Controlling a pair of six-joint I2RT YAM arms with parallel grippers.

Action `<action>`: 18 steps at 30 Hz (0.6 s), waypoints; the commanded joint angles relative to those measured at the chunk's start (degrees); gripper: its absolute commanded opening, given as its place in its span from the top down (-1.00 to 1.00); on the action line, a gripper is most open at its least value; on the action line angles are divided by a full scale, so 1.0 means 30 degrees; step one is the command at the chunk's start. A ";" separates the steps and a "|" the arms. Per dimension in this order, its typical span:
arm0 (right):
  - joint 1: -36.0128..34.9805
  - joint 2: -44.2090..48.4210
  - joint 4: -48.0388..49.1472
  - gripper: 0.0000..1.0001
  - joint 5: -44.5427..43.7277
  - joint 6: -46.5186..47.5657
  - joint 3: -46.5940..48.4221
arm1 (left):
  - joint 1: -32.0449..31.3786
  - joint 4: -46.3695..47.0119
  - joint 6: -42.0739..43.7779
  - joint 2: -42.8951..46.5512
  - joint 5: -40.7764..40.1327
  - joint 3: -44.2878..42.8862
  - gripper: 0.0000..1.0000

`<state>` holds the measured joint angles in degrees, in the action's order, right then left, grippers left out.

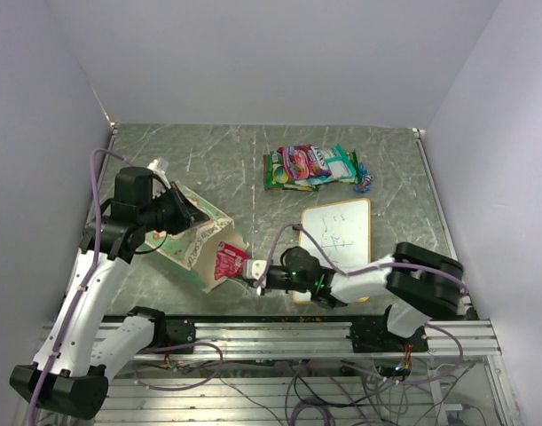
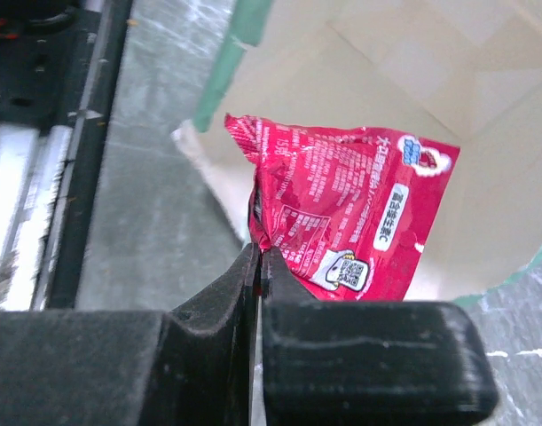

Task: Take the snacks out of the paper bag
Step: Pick up the snack from the paper bag, then adjust the paper bag at the center of the board.

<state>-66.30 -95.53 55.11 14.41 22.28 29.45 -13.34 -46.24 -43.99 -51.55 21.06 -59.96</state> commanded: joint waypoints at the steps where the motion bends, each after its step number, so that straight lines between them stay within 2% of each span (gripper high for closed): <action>1: -0.0150 0.4340 -0.5062 1.00 0.1873 0.0322 -0.0414 | -0.0095 0.1121 -0.0260 -0.0398 -0.0541 -0.1065 0.86; 6: -0.0169 0.9947 -1.2734 1.00 0.2348 0.1627 0.0325 | -0.0063 0.1037 -0.0304 -0.1752 -0.1253 -0.2328 0.86; 10: -0.0069 1.3738 -1.7423 1.00 -0.0716 0.2437 0.1805 | -0.0035 0.1271 -0.0224 -0.3324 -0.1146 -0.4056 0.86; 12: 0.0109 1.5108 -1.8372 1.00 -0.3003 0.2829 0.2608 | -0.0008 0.1439 -0.0303 -0.4031 -0.0926 -0.5187 0.86; 15: 0.1098 1.5331 -1.8464 1.00 -0.6609 0.2831 0.4034 | 0.0023 0.2086 -0.0760 -0.5045 -0.0263 -0.6620 0.86; 18: 0.3739 1.4546 -1.7573 1.00 -0.7346 0.2528 0.5753 | 0.0072 0.2659 -0.1270 -0.5825 0.0341 -0.8079 0.86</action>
<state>-62.39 -49.95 4.27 2.46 29.63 41.43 -13.32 -43.05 -45.76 -67.51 19.33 -78.78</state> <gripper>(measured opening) 0.010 0.073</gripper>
